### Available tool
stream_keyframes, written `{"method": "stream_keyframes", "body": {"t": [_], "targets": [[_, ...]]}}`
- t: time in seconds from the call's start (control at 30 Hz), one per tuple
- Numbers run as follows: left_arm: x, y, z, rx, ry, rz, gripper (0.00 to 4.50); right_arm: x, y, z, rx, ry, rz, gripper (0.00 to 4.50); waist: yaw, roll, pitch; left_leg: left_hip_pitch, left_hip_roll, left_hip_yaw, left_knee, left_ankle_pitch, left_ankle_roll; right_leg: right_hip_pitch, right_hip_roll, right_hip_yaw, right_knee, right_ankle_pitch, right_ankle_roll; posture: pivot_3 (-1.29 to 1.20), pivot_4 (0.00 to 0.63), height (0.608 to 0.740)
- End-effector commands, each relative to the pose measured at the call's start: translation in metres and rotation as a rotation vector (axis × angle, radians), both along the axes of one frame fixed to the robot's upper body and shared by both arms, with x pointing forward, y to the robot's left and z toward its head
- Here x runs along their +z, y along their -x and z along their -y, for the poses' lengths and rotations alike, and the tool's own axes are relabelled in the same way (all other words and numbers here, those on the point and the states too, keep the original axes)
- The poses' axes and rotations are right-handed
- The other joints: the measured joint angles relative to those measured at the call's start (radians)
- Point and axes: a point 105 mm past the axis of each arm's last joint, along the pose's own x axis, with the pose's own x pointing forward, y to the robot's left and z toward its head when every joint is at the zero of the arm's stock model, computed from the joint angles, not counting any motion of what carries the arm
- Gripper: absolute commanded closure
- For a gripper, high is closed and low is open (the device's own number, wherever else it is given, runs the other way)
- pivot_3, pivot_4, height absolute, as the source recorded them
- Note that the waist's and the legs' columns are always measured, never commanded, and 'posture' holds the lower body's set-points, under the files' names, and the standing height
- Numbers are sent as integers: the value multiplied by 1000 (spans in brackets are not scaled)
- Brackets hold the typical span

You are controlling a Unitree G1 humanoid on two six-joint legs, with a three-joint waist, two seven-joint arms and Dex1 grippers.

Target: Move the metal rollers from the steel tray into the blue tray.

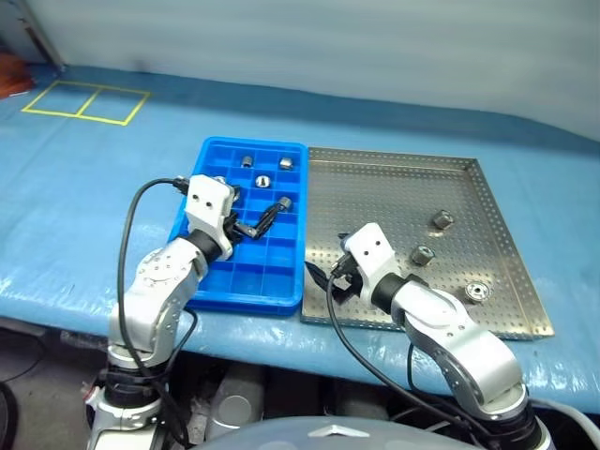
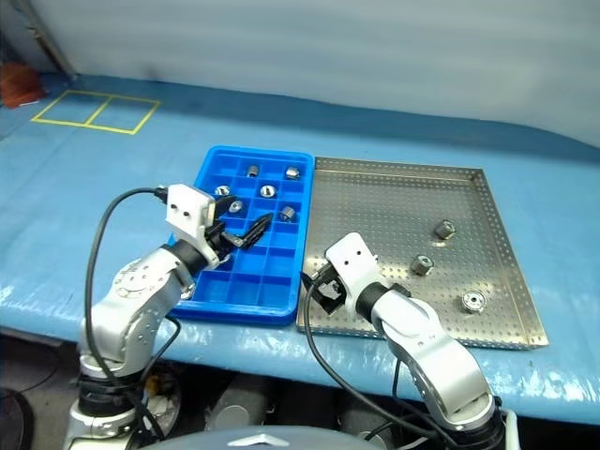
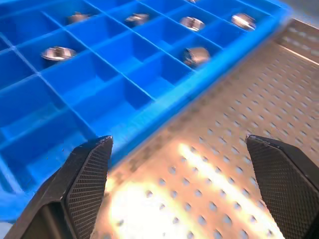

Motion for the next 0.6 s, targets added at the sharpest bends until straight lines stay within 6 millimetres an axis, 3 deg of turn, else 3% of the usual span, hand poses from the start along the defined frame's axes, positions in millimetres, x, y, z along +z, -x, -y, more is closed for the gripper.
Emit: {"method": "stream_keyframes", "body": {"t": [0.03, 0.17, 0.33, 0.6], "targets": [[4, 2, 33, -117, 55, 38, 27, 10, -3, 25, -187, 8, 47, 0, -37, 0, 0, 0, 0, -1, 0, 0, 0, 0, 0, 0, 0, 0, 0, 29, 150, 740], [-14, 11, 67, -252, 89, -17, 27, 5, -8, 51, -418, 0, 34, 0, -93, 0, 0, 1, 0, -1, 1, 0, 0, 0, 0, 2, 1, 0, 0, -26, 150, 740], [-24, 26, 93, -363, 58, -23, 27, 1, -19, 65, -585, -43, 6, 0, -147, 1, -1, 3, 1, -1, 1, 0, 1, 0, 2, 4, 3, 0, 1, -54, 150, 740], [-36, 38, 103, -376, -9, 19, 27, -9, -48, 71, -753, -143, -19, 0, -161, 2, -1, 4, 1, 0, 1, 0, 1, 0, 3, 6, 4, 1, 1, -19, 150, 740]]}}
